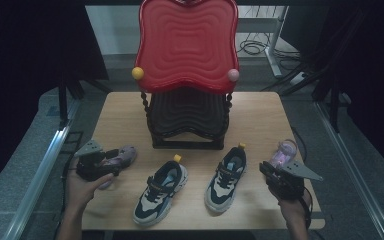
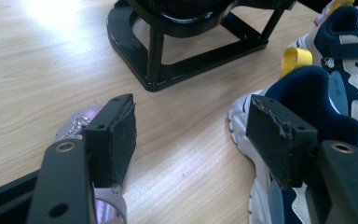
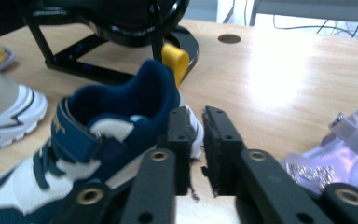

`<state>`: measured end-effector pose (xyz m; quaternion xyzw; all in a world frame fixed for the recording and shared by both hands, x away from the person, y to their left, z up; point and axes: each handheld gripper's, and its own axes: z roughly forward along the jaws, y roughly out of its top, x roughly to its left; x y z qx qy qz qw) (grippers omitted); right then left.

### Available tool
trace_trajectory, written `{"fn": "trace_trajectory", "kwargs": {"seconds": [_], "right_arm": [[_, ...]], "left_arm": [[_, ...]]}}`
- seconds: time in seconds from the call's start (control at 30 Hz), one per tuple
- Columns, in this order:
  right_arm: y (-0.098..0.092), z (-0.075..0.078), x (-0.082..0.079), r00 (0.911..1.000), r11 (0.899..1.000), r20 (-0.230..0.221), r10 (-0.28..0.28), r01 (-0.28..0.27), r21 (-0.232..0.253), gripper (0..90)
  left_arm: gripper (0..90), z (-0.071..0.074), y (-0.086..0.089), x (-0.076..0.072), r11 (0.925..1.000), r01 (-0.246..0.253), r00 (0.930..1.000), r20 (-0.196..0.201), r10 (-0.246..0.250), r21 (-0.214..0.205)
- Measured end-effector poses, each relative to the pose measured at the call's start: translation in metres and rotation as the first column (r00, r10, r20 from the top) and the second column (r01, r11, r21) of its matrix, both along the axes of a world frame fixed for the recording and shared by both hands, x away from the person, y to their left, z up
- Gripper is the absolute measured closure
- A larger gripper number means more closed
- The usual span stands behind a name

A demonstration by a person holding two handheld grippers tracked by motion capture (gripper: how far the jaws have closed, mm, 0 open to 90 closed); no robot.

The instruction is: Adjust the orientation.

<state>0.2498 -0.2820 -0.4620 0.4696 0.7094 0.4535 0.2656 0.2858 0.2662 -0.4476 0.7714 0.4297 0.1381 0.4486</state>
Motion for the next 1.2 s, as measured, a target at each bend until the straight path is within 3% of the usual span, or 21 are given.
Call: {"fn": "trace_trajectory", "kwargs": {"seconds": [0.13,0.23,0.3,0.77,0.97,1.2], "right_arm": [[-0.007,-0.004,-0.001,0.9998,1.0,-0.013,0.017,-0.018,-0.023,86.8],[-0.021,-0.01,-0.002,0.9995,0.999,-0.03,0.009,-0.01,-0.032,89.5],[-0.03,-0.014,0.0,0.9991,1.0,-0.043,-0.005,0.004,-0.029,89.9],[-0.076,-0.022,0.001,0.9929,0.996,-0.091,-0.077,0.073,-0.047,90.0],[-0.087,-0.034,0.0,0.9851,0.991,-0.131,-0.111,0.1,-0.089,89.9],[-0.086,-0.044,0.0,0.9809,0.988,-0.166,-0.102,0.08,-0.134,89.9]], "left_arm": [[33.6,0.002,-0.002,-0.002,0.9999,-0.008,0.9999,0.008,0.008,0.008],[36.2,0.004,0.0,-0.003,0.9989,-0.046,0.9978,0.047,0.047,-0.011],[36.1,0.005,0.0,-0.004,0.9985,-0.054,0.9968,0.059,0.054,-0.002],[35.9,0.008,-0.008,-0.008,0.9991,-0.033,0.9964,0.079,0.031,0.028],[35.8,0.005,-0.009,-0.006,0.9983,-0.039,0.997,0.069,0.036,0.043],[35.4,0.006,-0.006,-0.007,0.9985,-0.042,0.9967,0.071,0.039,0.035]]}}
